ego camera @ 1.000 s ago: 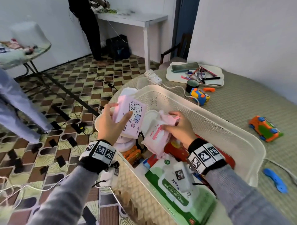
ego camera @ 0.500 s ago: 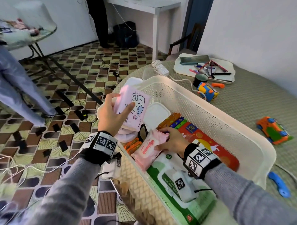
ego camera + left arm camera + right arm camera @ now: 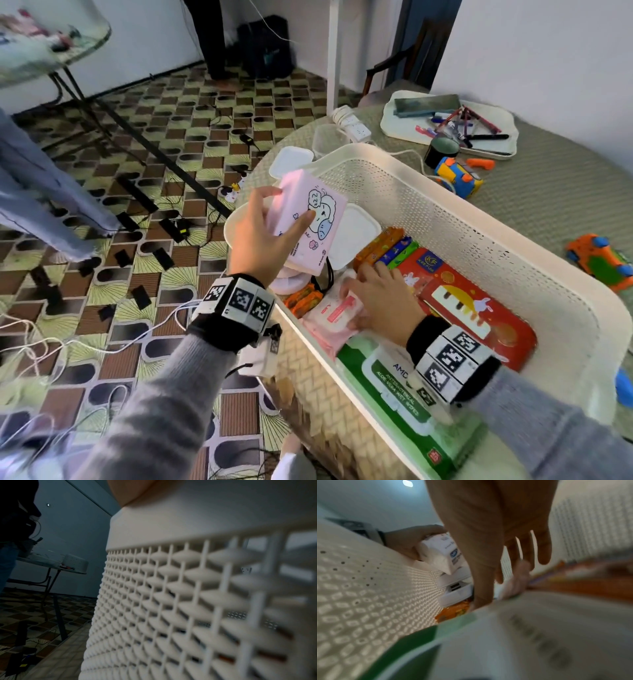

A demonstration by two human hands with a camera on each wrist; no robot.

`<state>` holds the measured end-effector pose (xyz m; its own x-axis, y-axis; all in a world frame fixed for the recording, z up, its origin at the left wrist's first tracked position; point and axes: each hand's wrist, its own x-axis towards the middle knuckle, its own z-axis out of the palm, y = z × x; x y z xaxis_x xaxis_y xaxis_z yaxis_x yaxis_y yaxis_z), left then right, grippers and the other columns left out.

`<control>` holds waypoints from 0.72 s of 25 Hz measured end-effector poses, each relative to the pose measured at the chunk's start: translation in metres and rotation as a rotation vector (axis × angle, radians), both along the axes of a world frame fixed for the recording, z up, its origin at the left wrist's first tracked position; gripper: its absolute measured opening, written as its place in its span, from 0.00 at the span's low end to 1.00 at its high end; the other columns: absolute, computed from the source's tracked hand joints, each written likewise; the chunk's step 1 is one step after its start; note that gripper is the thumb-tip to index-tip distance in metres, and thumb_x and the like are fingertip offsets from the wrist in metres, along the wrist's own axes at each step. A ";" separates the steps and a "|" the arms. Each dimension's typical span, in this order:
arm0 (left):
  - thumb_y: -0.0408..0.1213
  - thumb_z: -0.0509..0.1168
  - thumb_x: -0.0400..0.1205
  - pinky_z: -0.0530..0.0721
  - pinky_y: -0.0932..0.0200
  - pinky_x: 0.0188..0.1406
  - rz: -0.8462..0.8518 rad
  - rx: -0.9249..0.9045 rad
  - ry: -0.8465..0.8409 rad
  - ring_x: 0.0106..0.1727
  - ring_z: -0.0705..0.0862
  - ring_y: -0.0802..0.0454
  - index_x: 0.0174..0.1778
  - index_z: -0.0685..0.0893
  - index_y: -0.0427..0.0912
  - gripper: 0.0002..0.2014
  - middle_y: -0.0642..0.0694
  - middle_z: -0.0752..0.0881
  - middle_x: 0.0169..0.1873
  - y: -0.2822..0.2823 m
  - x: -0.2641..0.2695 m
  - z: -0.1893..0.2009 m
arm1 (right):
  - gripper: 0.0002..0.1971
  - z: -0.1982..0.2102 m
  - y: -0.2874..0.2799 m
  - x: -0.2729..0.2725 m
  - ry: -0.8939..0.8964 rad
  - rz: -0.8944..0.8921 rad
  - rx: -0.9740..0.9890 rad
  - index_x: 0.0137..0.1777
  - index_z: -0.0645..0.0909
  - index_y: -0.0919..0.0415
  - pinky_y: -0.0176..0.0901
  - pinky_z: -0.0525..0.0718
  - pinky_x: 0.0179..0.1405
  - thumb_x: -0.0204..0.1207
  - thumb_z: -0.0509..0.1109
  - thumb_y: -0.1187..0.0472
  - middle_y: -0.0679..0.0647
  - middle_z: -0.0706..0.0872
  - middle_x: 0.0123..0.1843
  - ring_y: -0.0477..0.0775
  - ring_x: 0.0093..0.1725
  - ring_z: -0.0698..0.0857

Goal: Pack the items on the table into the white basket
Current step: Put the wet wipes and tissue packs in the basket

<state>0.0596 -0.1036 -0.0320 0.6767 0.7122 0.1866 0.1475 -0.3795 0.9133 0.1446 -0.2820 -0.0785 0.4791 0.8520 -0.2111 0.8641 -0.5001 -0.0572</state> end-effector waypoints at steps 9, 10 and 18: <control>0.50 0.74 0.74 0.82 0.69 0.23 -0.019 0.072 0.010 0.33 0.84 0.72 0.62 0.73 0.45 0.25 0.59 0.83 0.37 0.002 -0.001 -0.002 | 0.12 0.004 -0.004 0.000 0.401 0.038 -0.117 0.58 0.84 0.45 0.37 0.72 0.54 0.75 0.70 0.47 0.42 0.74 0.53 0.40 0.51 0.79; 0.51 0.74 0.74 0.85 0.64 0.26 -0.016 0.077 0.015 0.34 0.84 0.69 0.62 0.73 0.46 0.26 0.59 0.83 0.38 0.002 -0.001 -0.001 | 0.13 0.004 -0.004 0.000 0.454 0.075 -0.128 0.60 0.84 0.46 0.36 0.72 0.53 0.77 0.69 0.49 0.40 0.74 0.52 0.36 0.48 0.78; 0.54 0.73 0.74 0.89 0.44 0.35 -0.014 0.081 0.031 0.39 0.88 0.54 0.60 0.72 0.51 0.25 0.57 0.84 0.41 0.002 0.000 -0.004 | 0.14 0.005 -0.016 -0.004 0.630 0.148 -0.191 0.64 0.83 0.42 0.51 0.70 0.73 0.79 0.65 0.48 0.42 0.80 0.64 0.42 0.63 0.75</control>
<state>0.0595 -0.1015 -0.0363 0.6926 0.6863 0.2221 0.1699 -0.4544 0.8744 0.1407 -0.2977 -0.0738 0.0966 0.8190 -0.5656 0.7548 -0.4308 -0.4948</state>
